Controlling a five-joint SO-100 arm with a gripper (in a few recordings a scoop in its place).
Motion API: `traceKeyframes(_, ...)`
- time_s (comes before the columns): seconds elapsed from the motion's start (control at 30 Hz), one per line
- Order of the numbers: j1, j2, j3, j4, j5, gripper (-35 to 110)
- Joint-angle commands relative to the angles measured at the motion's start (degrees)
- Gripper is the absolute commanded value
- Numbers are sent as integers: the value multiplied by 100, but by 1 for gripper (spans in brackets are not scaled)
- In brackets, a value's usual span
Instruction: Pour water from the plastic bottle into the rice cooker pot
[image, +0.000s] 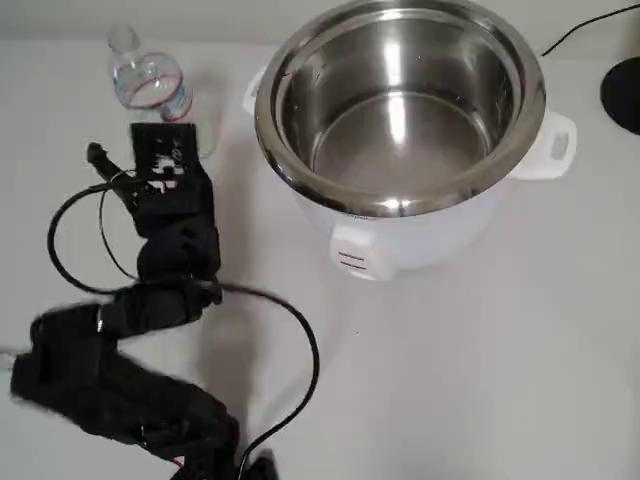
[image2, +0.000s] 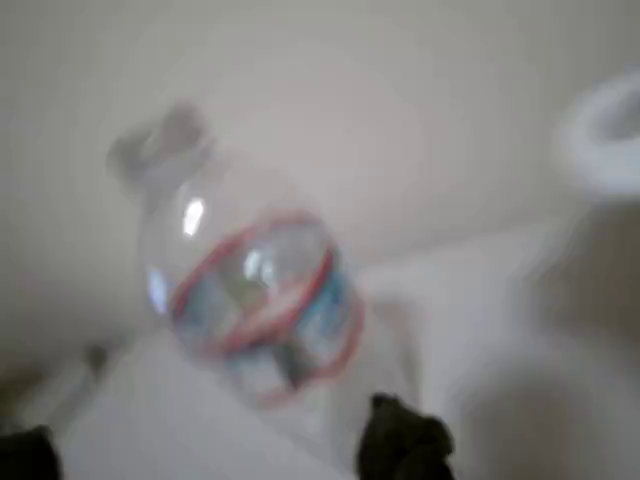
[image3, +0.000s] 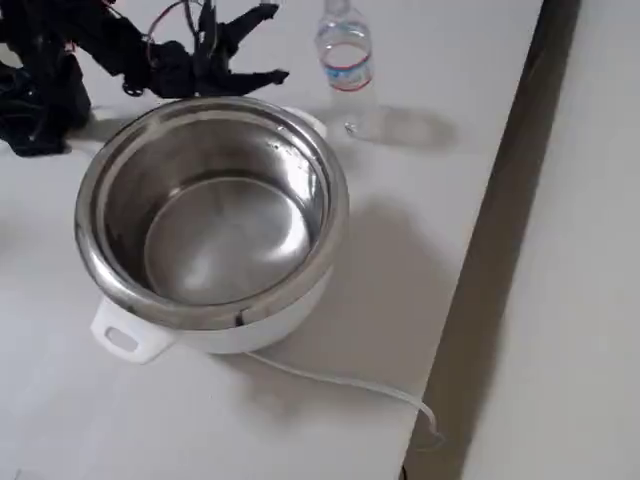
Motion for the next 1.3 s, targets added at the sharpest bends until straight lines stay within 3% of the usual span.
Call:
traceKeyframes(0.0, 519, 3999, 176, 4658, 2479, 30)
traceKeyframes(0.13, 694, 5678, 229, 6873, 3472, 22)
traceKeyframes(0.27, 703, 7875, 721, 8877, 3814, 6)
traceKeyframes(0.33, 853, 8042, 668, 9712, 4113, 0)
traceKeyframes(0.57, 1248, 8042, 765, 11602, 4430, 0)
traceKeyframes(0.9, 2180, 8033, 1661, 12146, 4579, 0)
traceKeyframes(1.27, 2127, 8033, 1661, 12164, 4526, 0)
